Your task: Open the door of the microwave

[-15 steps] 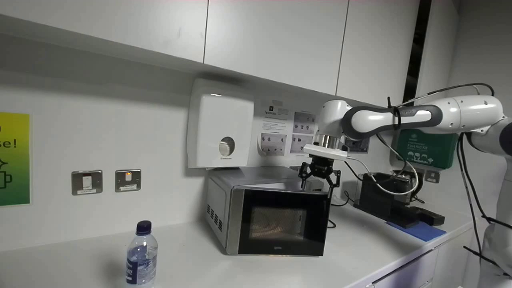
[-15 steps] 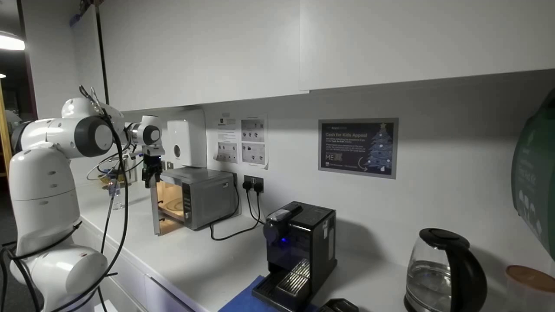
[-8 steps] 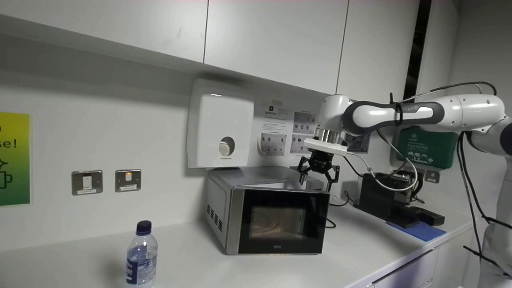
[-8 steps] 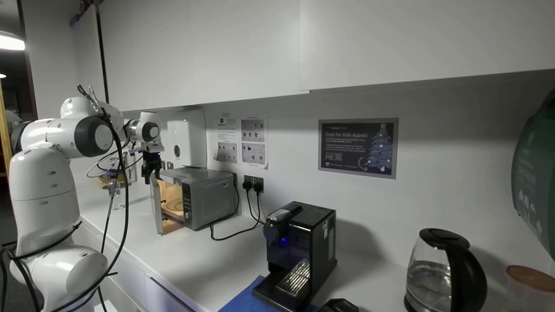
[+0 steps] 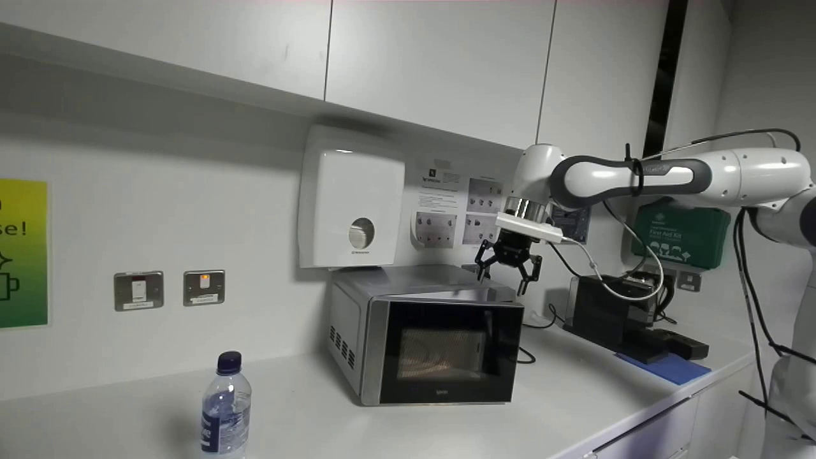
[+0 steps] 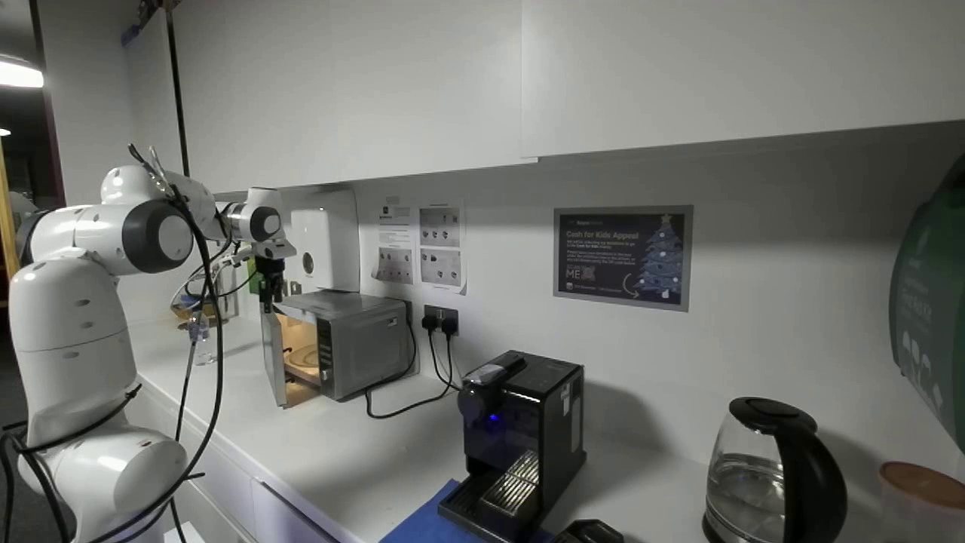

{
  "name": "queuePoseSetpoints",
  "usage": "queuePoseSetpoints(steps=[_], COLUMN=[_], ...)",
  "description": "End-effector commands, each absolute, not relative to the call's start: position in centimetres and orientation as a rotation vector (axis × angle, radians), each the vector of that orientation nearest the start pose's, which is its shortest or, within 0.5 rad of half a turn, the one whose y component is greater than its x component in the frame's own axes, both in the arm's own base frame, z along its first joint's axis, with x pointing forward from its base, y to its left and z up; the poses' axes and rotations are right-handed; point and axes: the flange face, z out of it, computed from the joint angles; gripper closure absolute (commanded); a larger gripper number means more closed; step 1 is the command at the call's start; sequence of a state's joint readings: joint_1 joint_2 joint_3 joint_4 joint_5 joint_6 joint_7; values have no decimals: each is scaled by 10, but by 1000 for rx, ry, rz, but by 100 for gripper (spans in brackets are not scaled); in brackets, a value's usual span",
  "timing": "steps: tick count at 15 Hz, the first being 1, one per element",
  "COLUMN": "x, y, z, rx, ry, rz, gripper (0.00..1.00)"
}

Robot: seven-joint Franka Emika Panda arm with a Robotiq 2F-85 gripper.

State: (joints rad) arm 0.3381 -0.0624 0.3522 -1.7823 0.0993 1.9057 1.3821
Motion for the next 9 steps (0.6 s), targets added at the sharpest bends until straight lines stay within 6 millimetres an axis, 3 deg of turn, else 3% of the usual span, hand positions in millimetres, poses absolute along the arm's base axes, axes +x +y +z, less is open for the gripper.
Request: queuePoseSetpoints(steps=[1,9], x=[429,444], y=[346,333], z=[598,567], rx=[-2775,-2831], ry=[875,539], rz=[-94,-102], gripper=[0,0])
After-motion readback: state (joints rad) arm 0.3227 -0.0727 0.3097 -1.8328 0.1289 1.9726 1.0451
